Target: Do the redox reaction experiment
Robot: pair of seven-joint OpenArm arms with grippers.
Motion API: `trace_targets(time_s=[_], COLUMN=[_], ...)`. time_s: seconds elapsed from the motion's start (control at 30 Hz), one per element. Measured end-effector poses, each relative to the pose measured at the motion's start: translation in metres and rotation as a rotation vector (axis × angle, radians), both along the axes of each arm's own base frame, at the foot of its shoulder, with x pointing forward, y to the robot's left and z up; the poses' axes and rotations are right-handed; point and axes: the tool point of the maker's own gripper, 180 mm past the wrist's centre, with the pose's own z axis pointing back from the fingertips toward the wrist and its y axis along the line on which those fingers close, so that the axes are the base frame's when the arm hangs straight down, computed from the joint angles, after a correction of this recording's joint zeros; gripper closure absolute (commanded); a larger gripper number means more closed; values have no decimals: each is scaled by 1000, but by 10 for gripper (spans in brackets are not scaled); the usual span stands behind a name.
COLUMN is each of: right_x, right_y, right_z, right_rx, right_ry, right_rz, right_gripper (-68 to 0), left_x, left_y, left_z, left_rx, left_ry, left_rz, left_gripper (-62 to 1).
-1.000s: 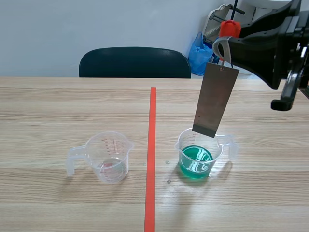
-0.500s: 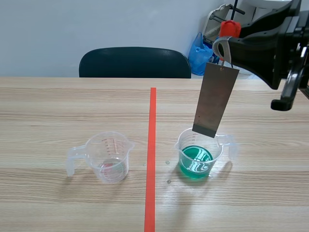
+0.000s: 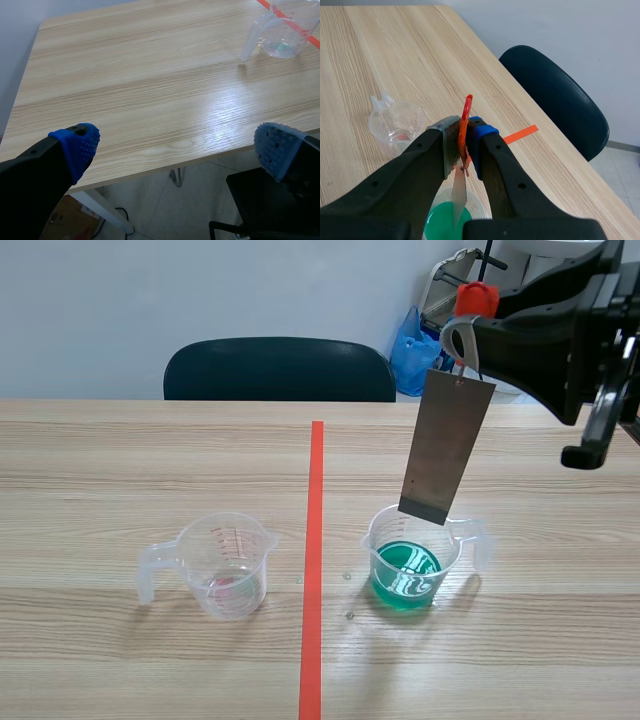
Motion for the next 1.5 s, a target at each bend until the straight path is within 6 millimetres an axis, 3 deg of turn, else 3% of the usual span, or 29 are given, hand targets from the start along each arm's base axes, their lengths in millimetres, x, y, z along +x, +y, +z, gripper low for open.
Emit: trace_targets(time_s=[1.03,1.27,1.5], right_x=[4,8,9], right_y=[-5,-14,-13], right_z=[1,-8,-31], right_rx=[30,62,37], right_ry=[-5,12,10], right_rz=[-8,-15,-31], right_gripper=[-7,-7,-7], left_x=[0,0,0], left_y=[0,0,0], left_z=[0,0,0], left_rx=[0,0,0], left_ry=[0,0,0], left_rz=[0,0,0], left_gripper=[-623,-623,-623])
